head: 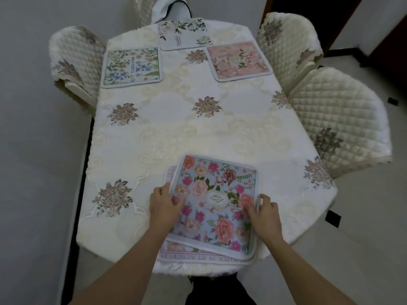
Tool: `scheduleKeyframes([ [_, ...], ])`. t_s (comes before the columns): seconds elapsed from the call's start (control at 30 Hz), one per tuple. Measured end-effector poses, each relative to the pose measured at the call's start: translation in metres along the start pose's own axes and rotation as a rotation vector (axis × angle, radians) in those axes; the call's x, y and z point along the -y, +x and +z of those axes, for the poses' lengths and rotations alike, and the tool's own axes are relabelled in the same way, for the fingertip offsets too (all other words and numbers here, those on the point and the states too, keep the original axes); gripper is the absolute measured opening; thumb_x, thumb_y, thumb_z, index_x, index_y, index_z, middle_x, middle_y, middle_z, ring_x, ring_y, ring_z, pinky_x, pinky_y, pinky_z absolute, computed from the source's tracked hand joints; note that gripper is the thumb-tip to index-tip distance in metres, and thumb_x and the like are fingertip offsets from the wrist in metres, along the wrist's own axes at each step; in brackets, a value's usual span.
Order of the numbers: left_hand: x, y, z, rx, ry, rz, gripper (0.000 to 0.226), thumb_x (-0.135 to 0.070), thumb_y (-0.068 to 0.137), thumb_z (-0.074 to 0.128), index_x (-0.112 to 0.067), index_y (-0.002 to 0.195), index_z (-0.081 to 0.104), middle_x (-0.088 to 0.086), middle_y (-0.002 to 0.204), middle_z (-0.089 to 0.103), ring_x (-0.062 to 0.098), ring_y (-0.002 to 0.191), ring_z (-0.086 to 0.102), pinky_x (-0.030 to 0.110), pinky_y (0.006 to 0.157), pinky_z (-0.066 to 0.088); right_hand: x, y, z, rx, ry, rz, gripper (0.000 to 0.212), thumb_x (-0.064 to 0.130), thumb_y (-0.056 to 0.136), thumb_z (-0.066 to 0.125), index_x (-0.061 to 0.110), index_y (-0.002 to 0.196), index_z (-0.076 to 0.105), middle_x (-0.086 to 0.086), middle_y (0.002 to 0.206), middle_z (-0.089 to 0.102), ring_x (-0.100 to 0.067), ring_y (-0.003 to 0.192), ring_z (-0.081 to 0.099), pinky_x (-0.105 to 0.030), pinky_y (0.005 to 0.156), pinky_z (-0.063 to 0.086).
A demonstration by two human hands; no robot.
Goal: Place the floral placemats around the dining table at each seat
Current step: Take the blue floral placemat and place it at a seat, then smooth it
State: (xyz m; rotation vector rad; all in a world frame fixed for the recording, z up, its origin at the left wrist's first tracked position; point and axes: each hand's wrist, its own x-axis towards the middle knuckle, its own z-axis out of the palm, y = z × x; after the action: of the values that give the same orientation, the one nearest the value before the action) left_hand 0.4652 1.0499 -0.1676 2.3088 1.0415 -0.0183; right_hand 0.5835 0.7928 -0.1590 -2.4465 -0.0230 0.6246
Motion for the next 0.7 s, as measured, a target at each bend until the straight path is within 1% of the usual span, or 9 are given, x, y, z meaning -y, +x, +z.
scheduleKeyframes([
  [0.1,-0.005,0.004,-0.002,0.021,-0.082,-0.065,0.079,-0.042,0.086,0.073,-0.007,0.147,0.038,0.020,0.127,0.047,0.034,0.114,0.050,0.044,0.095,0.046,-0.001,0.004,0.005,-0.028,0.143,0.096,0.054,0.046,0.091,0.063,0.012,0.130,0.045,-0.009,0.110,0.060,-0.028,0.092,0.061,-0.037,0.075,0.052],
  [0.17,-0.009,0.006,-0.004,0.032,-0.143,-0.100,0.077,-0.045,0.088,0.069,-0.010,0.148,0.035,0.017,0.131,0.045,0.032,0.115,0.051,0.040,0.092,0.046,0.000,0.004,0.004,-0.022,0.252,0.152,0.045,0.046,0.091,0.064,0.012,0.117,0.050,-0.004,0.099,0.063,-0.021,0.083,0.062,-0.032,0.065,0.049],
  [0.27,-0.013,0.009,-0.005,0.070,-0.200,-0.122,0.065,-0.042,0.092,0.065,-0.011,0.144,0.041,0.013,0.131,0.047,0.029,0.114,0.053,0.036,0.090,0.044,0.000,0.005,0.003,-0.010,0.346,0.179,0.033,0.044,0.091,0.066,0.014,0.103,0.055,-0.004,0.094,0.067,-0.017,0.078,0.066,-0.030,0.059,0.051],
  [0.37,-0.012,0.012,-0.004,0.101,-0.302,-0.114,0.033,-0.033,0.097,0.061,-0.009,0.119,0.059,0.013,0.113,0.063,0.024,0.096,0.062,0.029,0.075,0.046,-0.001,0.012,0.001,0.046,0.421,0.185,0.023,0.034,0.094,0.064,0.013,0.102,0.059,-0.007,0.097,0.071,-0.023,0.082,0.071,-0.040,0.070,0.060],
  [0.43,-0.013,0.010,-0.004,0.115,-0.382,-0.112,0.025,-0.028,0.100,0.057,-0.007,0.112,0.064,0.014,0.105,0.067,0.028,0.092,0.067,0.027,0.067,0.048,0.001,0.015,-0.003,0.096,0.470,0.179,0.017,0.030,0.096,0.061,0.014,0.103,0.061,-0.008,0.097,0.074,-0.024,0.083,0.073,-0.046,0.076,0.062],
  [0.5,-0.018,0.006,-0.009,0.085,-0.368,-0.087,0.026,-0.026,0.101,0.053,-0.005,0.115,0.061,0.014,0.106,0.063,0.030,0.096,0.064,0.030,0.073,0.049,0.007,0.017,-0.010,0.132,0.473,0.143,0.017,0.030,0.097,0.060,0.015,0.104,0.062,-0.007,0.097,0.075,-0.023,0.082,0.074,-0.044,0.075,0.062],
  [0.6,-0.032,0.001,-0.023,0.067,-0.380,-0.045,0.034,-0.028,0.104,0.047,-0.010,0.133,0.050,0.004,0.108,0.063,0.022,0.093,0.063,0.030,0.077,0.047,0.024,0.021,-0.027,0.157,0.492,0.084,0.020,0.031,0.099,0.057,0.013,0.107,0.060,-0.008,0.096,0.075,-0.022,0.079,0.075,-0.034,0.064,0.061],
  [0.63,-0.037,0.002,-0.029,0.062,-0.395,-0.039,0.033,-0.029,0.105,0.045,-0.012,0.131,0.050,0.003,0.106,0.064,0.021,0.090,0.063,0.030,0.075,0.047,0.032,0.023,-0.035,0.155,0.492,0.063,0.021,0.031,0.100,0.056,0.012,0.107,0.060,-0.008,0.094,0.075,-0.021,0.077,0.075,-0.031,0.060,0.060],
  [0.7,-0.044,0.005,-0.043,0.041,-0.448,-0.026,0.023,-0.032,0.104,0.045,-0.013,0.115,0.052,0.004,0.102,0.067,0.024,0.089,0.065,0.035,0.074,0.051,0.048,0.025,-0.053,0.153,0.478,0.003,0.023,0.031,0.101,0.054,0.010,0.106,0.059,-0.009,0.092,0.076,-0.020,0.075,0.076,-0.031,0.060,0.060],
])
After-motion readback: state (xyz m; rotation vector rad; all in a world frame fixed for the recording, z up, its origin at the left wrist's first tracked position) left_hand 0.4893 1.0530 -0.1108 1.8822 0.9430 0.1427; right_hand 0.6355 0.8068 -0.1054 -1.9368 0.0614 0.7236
